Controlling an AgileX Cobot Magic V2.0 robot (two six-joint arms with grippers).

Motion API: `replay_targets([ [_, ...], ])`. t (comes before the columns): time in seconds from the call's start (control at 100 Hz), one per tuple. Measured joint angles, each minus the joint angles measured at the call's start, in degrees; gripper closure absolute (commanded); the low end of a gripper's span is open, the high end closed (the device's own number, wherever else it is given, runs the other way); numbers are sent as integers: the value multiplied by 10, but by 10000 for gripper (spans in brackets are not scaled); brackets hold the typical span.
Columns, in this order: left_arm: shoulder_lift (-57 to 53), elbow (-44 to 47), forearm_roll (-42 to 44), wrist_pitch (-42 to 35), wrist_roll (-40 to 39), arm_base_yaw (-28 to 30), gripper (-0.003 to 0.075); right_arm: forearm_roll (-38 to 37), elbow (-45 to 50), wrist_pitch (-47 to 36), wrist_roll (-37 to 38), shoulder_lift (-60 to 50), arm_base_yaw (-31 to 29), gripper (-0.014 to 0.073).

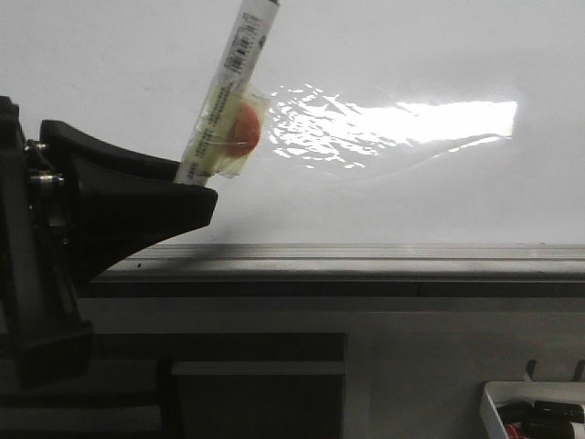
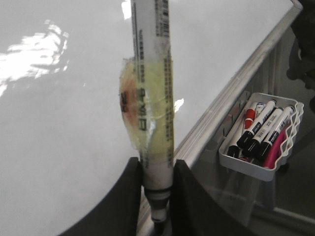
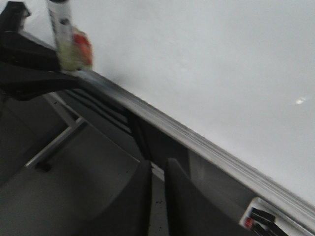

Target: Write number 4 on whiteboard

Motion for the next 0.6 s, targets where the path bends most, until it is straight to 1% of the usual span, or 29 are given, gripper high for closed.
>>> replay_targets([
  [0.01, 0, 0, 2, -3, 12, 0, 741, 0, -3, 0, -2, 4, 7, 330],
  [0.06, -3, 0, 7, -6, 51, 0, 741, 1, -26, 4, -3, 34, 31, 242],
  [0.08, -4, 0, 8, -8, 66, 0, 741, 1, -35, 5, -4, 42, 40, 216],
  [0.13, -6, 0, 10, -9, 94, 0, 741, 1, -54, 6, -6, 72, 58, 181],
  [0.22, -6, 0, 11, -11, 130, 0, 741, 1, -85, 6, -15, 116, 85, 188],
  [0.36, -6, 0, 11, -11, 154, 0, 741, 1, -133, 6, -19, 181, 112, 195],
  [0.6, -6, 0, 11, -11, 160, 0, 741, 2, -199, 0, -38, 266, 120, 195],
])
